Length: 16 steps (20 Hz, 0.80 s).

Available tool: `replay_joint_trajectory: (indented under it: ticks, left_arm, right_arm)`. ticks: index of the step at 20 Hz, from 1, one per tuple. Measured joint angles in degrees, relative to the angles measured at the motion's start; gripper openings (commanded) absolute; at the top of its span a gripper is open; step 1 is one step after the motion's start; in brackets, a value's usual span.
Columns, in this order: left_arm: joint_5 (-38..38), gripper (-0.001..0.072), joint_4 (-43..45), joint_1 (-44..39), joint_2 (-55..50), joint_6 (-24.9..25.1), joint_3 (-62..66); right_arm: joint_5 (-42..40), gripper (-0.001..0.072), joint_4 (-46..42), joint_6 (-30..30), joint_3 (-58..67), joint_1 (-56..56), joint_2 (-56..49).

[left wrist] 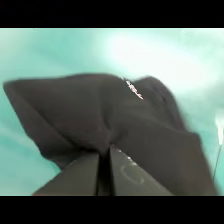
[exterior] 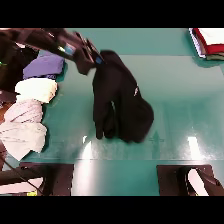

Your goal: Fold the shirts.

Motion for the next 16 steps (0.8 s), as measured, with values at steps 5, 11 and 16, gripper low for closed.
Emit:
replay_joint_trajectory:
  ticks: [5, 11, 16]
  left_arm:
    - [3.56, 0.0608, 7.15, 1.25, -5.35, -9.05, -5.99]
    - [-1.18, 0.0608, 10.54, 10.91, -2.16, -16.22, -15.10]
    - [2.12, 0.0607, 6.23, 13.51, 0.81, -15.06, -35.26]
  right_arm:
    - [1.53, 0.0014, 0.63, -0.02, 0.00, 0.00, 0.13]
    - [1.95, 0.0014, 0.85, 0.00, -0.02, 0.00, 0.15]
    - [2.99, 0.0014, 0.94, 0.00, -0.02, 0.00, -0.79]
